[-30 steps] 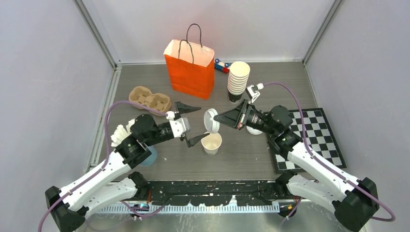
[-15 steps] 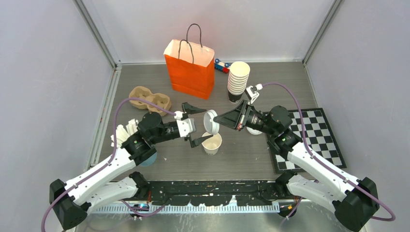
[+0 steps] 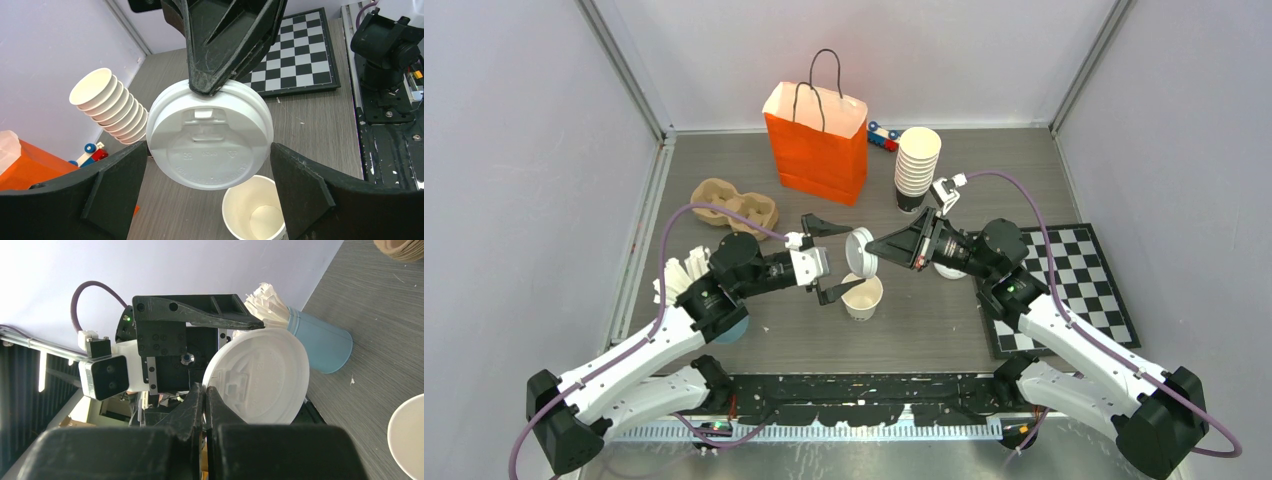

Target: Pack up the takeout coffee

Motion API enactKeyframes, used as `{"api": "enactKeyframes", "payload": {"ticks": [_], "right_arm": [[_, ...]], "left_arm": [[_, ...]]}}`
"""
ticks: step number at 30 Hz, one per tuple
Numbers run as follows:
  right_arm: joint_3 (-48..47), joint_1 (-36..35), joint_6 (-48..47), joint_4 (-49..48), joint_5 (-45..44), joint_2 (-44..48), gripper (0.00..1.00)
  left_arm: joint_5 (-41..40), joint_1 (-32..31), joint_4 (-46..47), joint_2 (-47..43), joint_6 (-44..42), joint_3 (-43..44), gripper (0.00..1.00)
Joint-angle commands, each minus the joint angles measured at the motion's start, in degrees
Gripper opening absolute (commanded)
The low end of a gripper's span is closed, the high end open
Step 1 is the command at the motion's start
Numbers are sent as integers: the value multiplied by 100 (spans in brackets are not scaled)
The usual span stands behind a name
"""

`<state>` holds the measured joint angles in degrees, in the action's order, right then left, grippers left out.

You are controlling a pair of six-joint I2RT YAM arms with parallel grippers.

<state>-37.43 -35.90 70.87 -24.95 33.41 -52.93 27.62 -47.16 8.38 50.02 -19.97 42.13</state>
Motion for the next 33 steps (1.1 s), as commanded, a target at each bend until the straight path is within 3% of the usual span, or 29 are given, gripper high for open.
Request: {"api": "enactKeyframes", "payload": {"ticks": [1,9,19,27,33], "right_arm": [[12,-26,54,-187,104,-2,6],[-13,-29,67,-170,141,-101,6],[21,-29,35,-153,125,-82,8],[32,-29,-183,298,-100,54,22],[-52,-16,-804,1579,-906,702,40]], "left_arm": [[1,-22,437,-1,-96,190,94],[-20,-22,530,43,-104,190,97],[93,-22,419,68,-131,190,88],[27,-22,4,43,12,286,82],[-419,-22,-905,10,354,478,79]]}}
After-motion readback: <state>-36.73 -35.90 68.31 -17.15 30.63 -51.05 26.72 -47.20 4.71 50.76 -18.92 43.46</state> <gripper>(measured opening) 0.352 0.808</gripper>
